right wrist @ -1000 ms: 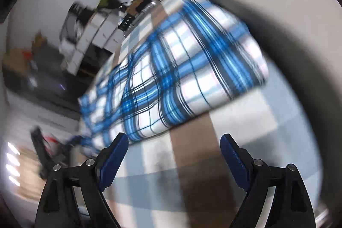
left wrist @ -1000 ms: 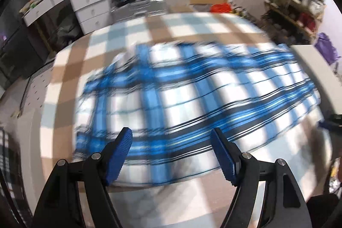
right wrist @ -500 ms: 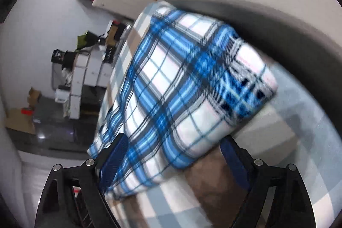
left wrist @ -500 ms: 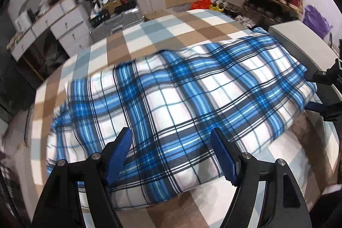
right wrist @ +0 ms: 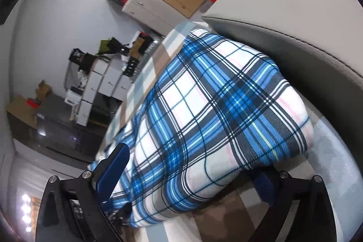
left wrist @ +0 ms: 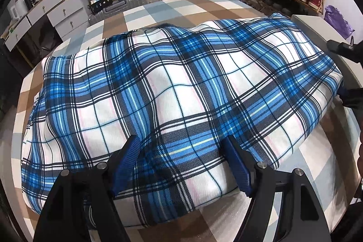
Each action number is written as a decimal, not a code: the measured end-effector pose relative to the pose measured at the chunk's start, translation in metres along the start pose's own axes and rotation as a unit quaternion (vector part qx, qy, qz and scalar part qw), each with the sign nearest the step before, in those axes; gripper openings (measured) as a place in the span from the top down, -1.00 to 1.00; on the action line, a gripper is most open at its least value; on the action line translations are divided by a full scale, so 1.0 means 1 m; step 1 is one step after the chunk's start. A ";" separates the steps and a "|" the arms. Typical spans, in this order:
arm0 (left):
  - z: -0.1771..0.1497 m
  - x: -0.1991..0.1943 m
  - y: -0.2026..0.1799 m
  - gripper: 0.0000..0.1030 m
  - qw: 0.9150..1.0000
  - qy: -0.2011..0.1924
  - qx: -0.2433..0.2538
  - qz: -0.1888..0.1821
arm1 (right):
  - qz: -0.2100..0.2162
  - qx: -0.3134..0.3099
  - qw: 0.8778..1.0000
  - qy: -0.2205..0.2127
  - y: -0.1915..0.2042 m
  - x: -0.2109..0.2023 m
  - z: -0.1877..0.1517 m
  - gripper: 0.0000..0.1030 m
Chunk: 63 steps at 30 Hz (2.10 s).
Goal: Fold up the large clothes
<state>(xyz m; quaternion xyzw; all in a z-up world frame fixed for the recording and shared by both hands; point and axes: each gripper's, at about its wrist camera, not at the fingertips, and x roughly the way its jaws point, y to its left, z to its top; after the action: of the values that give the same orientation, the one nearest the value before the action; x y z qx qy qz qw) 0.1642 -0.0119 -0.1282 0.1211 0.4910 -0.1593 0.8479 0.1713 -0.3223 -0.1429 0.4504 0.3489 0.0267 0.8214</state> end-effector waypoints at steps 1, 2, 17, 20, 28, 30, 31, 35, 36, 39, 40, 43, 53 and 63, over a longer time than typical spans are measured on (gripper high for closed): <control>-0.001 0.000 0.000 -0.40 1.000 0.000 0.001 0.000 | 0.007 0.000 1.000 -0.001 -0.001 -0.003 0.000 -0.83; -0.002 0.000 0.000 -0.40 1.000 0.000 0.003 0.001 | 0.021 -0.004 1.000 -0.006 0.001 -0.007 0.000 -0.78; -0.001 0.001 0.005 -0.41 1.000 0.007 -0.002 -0.011 | -0.066 -0.045 0.997 0.018 0.005 -0.003 -0.005 -0.33; -0.001 0.002 0.004 -0.41 1.000 0.011 -0.003 -0.010 | -0.065 -0.029 0.997 0.011 -0.001 -0.004 -0.002 -0.32; 0.002 0.006 0.002 -0.41 1.000 0.021 -0.008 -0.005 | -0.049 -0.038 0.998 0.013 -0.002 0.010 -0.001 0.72; 0.002 0.006 0.001 -0.42 1.000 0.024 0.004 -0.005 | -0.031 -0.045 0.999 0.005 -0.003 0.003 0.001 0.87; 0.003 0.006 0.000 -0.42 1.000 0.027 0.013 -0.008 | -0.025 -0.053 0.998 0.001 0.000 -0.001 0.002 0.90; 0.005 0.007 -0.003 -0.42 0.999 0.045 0.011 -0.018 | -0.035 -0.113 0.993 -0.031 0.024 -0.019 -0.001 0.92; 0.005 0.006 -0.007 -0.42 0.998 0.052 0.011 -0.019 | -0.038 -0.123 0.991 -0.037 0.029 -0.023 -0.003 0.93; -0.002 0.002 -0.023 -0.42 0.997 0.064 0.024 -0.029 | -0.046 -0.165 0.983 -0.059 0.044 -0.046 -0.010 0.93; -0.006 0.000 -0.030 -0.42 0.997 0.067 0.031 -0.034 | -0.050 -0.176 0.981 -0.066 0.048 -0.053 -0.012 0.93; -0.020 -0.011 -0.055 -0.42 0.995 0.073 0.047 -0.043 | -0.054 -0.210 0.973 -0.080 0.060 -0.083 -0.020 0.93; -0.044 -0.046 -0.112 -0.42 0.983 0.082 0.079 -0.147 | -0.112 -0.315 0.940 -0.071 0.088 -0.150 -0.038 0.93; -0.024 -0.022 -0.103 -0.42 0.984 0.072 0.002 -0.164 | -0.105 -0.298 0.947 -0.062 0.080 -0.155 -0.018 0.93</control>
<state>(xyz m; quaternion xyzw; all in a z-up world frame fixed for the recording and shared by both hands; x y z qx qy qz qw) 0.0944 -0.0945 -0.1259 0.0513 0.5635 -0.2878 0.7726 0.0656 -0.3172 -0.0036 0.1469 0.3191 0.0150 0.9362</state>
